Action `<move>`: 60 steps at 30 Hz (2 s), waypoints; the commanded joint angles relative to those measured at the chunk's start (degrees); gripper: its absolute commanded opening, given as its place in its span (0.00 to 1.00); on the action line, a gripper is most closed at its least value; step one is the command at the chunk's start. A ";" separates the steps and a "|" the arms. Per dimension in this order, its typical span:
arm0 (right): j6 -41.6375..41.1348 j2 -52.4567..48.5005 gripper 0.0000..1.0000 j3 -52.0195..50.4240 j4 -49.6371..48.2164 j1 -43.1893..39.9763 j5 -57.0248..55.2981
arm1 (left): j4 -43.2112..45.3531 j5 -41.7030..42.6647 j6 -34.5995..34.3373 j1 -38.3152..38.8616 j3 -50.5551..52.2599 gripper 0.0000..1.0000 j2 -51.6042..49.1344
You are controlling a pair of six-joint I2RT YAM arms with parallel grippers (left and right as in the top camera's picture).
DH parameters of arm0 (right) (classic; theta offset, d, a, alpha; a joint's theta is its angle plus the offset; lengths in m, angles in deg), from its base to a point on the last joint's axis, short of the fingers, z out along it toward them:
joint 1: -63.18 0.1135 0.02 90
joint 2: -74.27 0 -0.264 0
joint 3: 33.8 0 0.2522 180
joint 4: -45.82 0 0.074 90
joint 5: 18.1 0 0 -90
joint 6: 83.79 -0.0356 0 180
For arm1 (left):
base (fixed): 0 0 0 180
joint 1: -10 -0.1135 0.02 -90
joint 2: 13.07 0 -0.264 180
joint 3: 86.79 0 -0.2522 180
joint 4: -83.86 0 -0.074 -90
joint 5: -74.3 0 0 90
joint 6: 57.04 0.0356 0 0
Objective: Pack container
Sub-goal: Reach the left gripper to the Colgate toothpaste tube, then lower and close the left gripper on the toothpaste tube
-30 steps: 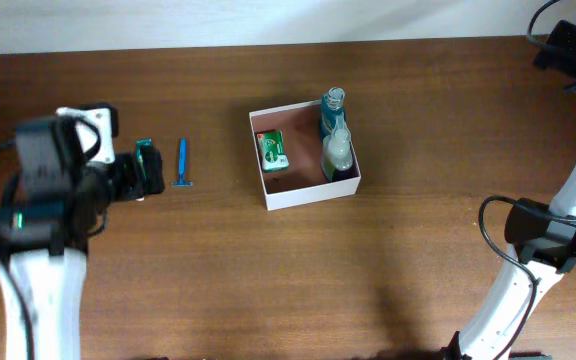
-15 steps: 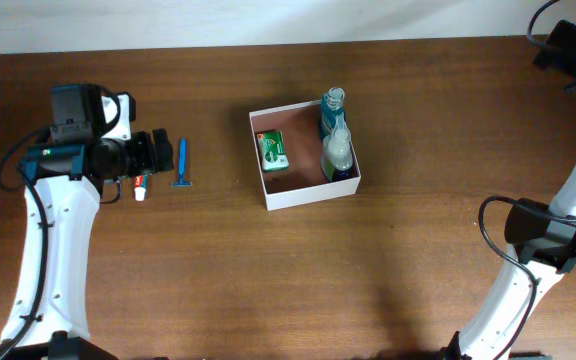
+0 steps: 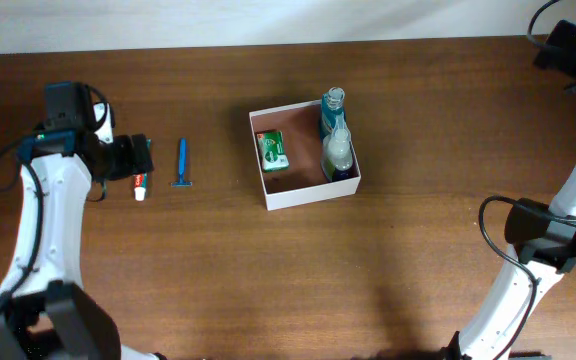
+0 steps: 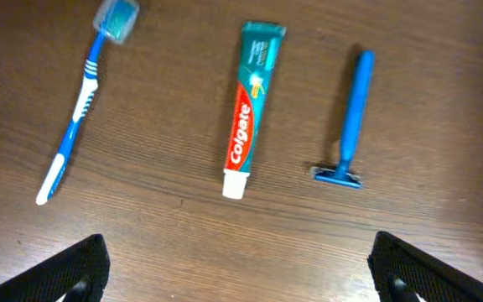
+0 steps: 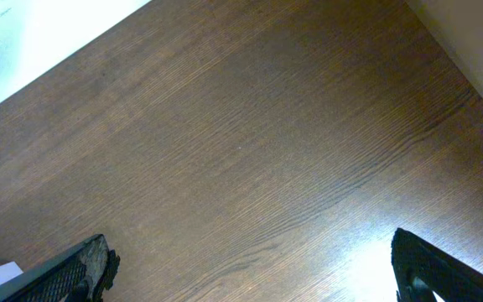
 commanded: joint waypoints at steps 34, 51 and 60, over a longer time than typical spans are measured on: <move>-0.31 -1.01 0.98 -0.20 0.35 -0.17 0.13 | 15.23 0.90 9.90 -0.24 -1.77 0.99 -21.38; -0.31 -1.01 0.98 -0.20 0.35 -0.17 0.13 | 15.87 0.79 9.09 -0.28 -1.75 0.99 -22.91; -0.31 -1.01 0.98 -0.20 0.35 -0.17 0.13 | 16.20 0.79 9.09 -0.28 -1.75 1.00 -23.28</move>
